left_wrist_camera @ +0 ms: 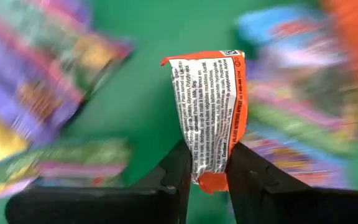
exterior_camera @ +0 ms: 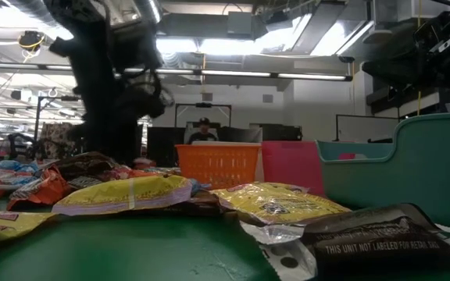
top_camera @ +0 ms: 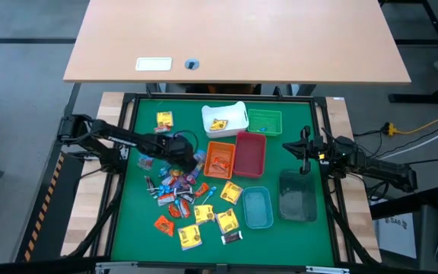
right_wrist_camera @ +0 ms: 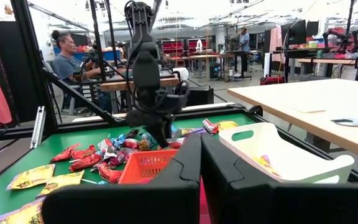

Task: Sort candy
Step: Put the orange chocolate into the orange basket, then put the blue bag of candy into the red bin

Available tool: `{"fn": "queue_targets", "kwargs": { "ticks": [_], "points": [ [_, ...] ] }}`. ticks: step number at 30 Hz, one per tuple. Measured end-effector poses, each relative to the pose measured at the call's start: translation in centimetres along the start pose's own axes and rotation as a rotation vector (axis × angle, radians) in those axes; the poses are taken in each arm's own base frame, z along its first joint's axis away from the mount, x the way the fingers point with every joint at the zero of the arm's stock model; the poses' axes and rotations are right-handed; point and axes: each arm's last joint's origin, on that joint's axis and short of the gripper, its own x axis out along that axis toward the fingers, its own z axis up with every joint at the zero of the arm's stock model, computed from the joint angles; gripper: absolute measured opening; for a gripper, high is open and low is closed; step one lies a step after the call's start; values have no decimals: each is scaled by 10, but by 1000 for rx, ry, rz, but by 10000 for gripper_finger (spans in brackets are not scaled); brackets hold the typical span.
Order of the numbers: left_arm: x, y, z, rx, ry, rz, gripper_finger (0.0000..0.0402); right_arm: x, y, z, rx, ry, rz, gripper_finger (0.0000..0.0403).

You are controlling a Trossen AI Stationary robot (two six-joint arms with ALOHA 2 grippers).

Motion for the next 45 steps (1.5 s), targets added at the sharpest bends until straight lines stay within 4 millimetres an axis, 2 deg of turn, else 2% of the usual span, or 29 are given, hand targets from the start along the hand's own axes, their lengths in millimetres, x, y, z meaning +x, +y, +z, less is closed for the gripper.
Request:
{"fn": "queue_targets", "kwargs": {
  "ticks": [8,13,25,31,39,42,45],
  "points": [
    [-26,-28,28,113,-84,-93,70,0,0,0,0,0,0,3],
    [-37,-41,40,117,-163,-178,70,0,0,0,0,0,0,3],
    [-37,-65,43,143,-283,-332,73,0,0,0,0,-2,1,3],
    [-30,-76,44,226,-339,-373,105,0,0,0,0,-2,-6,3],
    [-34,-70,49,252,-344,-367,174,0,0,0,1,-3,-8,3],
    [-38,-61,55,250,-307,-371,185,0,0,0,1,-3,-8,3],
    [-40,-48,59,175,-217,-367,187,0,0,0,1,-3,-8,3]
  ]
}}
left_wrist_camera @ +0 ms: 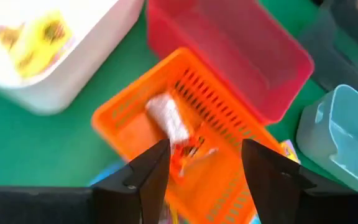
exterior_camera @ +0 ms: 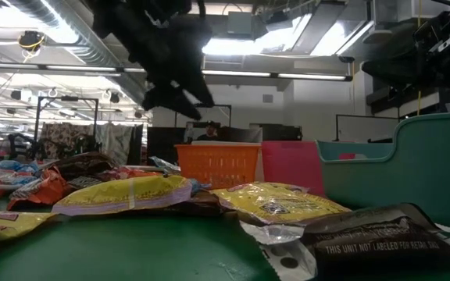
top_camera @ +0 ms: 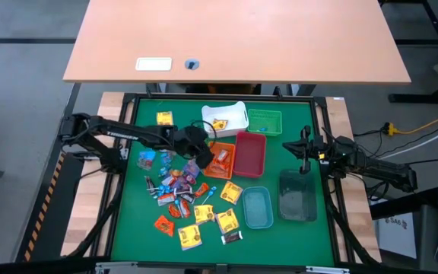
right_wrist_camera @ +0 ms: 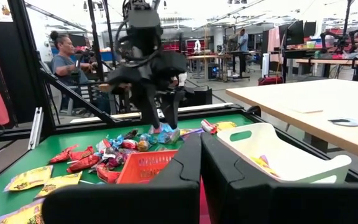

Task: Sort candy
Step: Put the blue bag of candy into the red bin

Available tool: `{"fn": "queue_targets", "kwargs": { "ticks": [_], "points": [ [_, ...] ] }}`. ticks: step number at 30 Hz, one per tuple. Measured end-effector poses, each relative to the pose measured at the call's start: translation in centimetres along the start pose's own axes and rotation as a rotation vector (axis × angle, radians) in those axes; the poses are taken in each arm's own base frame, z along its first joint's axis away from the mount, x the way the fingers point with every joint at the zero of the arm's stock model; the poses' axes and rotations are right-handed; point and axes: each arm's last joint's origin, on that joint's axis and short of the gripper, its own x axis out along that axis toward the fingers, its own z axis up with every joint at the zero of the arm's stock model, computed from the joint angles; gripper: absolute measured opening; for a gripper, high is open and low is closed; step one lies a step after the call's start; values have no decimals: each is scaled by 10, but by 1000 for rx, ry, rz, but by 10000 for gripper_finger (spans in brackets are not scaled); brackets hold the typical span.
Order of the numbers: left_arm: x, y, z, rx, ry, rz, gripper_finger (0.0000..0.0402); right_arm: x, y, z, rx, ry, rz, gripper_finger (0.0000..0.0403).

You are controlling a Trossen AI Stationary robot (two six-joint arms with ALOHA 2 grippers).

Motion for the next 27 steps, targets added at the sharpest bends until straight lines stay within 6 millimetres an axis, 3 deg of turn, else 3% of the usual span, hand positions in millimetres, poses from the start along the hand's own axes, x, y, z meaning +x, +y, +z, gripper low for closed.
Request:
{"fn": "queue_targets", "kwargs": {
  "ticks": [8,15,27],
  "points": [
    [0,26,-21,-189,262,198,183,0,0,0,1,0,0,3],
    [7,32,-39,-317,259,212,183,0,0,0,2,2,0,3],
    [15,34,-50,-387,213,165,181,0,0,0,2,2,0,3]
  ]
}}
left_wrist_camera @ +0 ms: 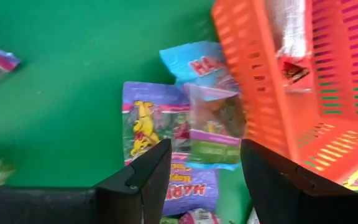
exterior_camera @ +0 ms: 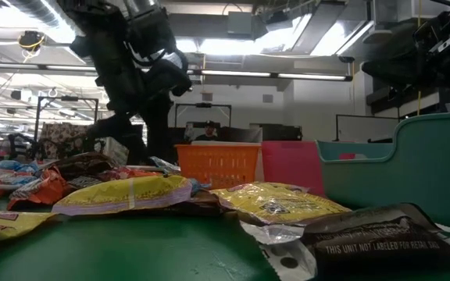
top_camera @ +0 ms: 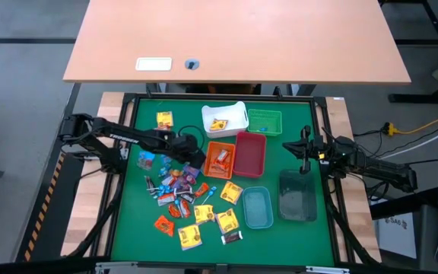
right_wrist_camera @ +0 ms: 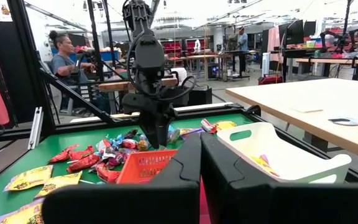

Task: Sort candy
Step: Put the blue bag of candy into the red bin

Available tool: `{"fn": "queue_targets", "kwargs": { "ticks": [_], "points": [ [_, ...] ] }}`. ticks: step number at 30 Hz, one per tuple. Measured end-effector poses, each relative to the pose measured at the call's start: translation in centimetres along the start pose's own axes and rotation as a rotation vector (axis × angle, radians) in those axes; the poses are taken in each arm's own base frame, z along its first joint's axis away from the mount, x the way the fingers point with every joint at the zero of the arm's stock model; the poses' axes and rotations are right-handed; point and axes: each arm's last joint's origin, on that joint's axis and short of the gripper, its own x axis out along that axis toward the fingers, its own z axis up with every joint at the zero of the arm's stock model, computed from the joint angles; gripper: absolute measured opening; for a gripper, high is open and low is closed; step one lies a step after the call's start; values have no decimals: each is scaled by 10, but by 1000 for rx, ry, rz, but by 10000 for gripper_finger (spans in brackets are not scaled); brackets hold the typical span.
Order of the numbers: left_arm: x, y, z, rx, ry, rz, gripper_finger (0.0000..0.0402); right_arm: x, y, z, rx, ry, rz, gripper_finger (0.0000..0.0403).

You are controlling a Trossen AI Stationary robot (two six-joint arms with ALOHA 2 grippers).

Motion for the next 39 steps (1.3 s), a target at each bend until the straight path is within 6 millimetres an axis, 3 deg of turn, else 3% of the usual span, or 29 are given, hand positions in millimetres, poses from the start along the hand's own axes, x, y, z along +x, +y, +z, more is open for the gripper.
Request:
{"fn": "queue_targets", "kwargs": {
  "ticks": [22,31,39],
  "points": [
    [4,-1,0,-61,-36,-68,176,0,0,0,0,0,0,3],
    [4,-1,0,-72,-44,-66,112,0,0,0,0,0,0,3],
    [4,-4,-6,-24,-35,-71,22,0,0,0,0,0,0,3]
  ]
}}
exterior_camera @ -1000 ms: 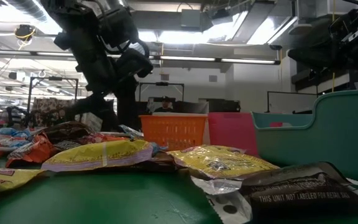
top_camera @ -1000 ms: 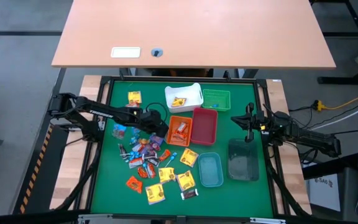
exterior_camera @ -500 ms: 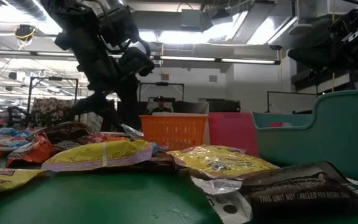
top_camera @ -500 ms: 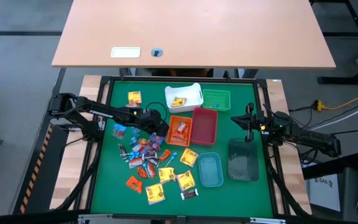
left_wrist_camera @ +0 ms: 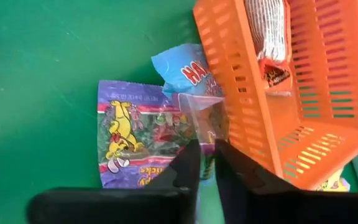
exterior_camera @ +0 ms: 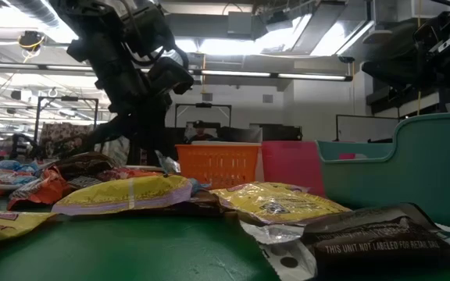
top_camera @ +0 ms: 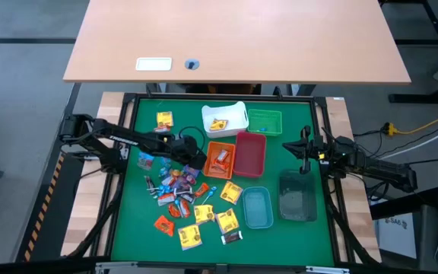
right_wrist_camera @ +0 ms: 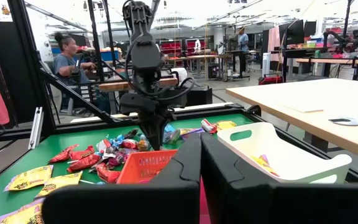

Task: Sort candy
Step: Put the blue bag of candy into the red bin

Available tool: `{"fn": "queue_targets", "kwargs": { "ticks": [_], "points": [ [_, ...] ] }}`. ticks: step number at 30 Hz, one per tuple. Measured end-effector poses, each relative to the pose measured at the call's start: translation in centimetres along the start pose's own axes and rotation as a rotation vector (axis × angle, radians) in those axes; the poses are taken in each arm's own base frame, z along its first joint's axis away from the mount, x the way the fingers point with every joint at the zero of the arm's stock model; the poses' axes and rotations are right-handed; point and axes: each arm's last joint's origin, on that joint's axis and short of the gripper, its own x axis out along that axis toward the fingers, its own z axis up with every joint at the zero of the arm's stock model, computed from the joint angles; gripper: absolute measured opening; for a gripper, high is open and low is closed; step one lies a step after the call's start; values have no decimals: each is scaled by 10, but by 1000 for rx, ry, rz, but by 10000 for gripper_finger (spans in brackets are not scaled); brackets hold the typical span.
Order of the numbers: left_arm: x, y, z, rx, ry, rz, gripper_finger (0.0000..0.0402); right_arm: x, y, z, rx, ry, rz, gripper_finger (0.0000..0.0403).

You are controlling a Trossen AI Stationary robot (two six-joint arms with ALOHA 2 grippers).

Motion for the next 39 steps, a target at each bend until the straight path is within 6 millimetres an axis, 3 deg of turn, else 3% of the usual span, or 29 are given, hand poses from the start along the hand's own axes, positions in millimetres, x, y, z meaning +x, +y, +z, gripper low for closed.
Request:
{"fn": "queue_targets", "kwargs": {
  "ticks": [3,18,30,34,39],
  "points": [
    [0,-1,-3,13,-18,8,5,0,0,0,0,0,0,3],
    [-2,-3,-7,117,-70,31,0,0,0,3,-5,-30,2,9],
    [-32,-9,-1,162,-123,-43,0,1,1,18,-6,-180,15,177],
    [-46,-11,1,172,-161,-85,0,3,1,21,-9,-213,17,206],
    [-63,-13,3,188,-207,-135,0,12,0,21,-5,-174,13,215]
  ]
}}
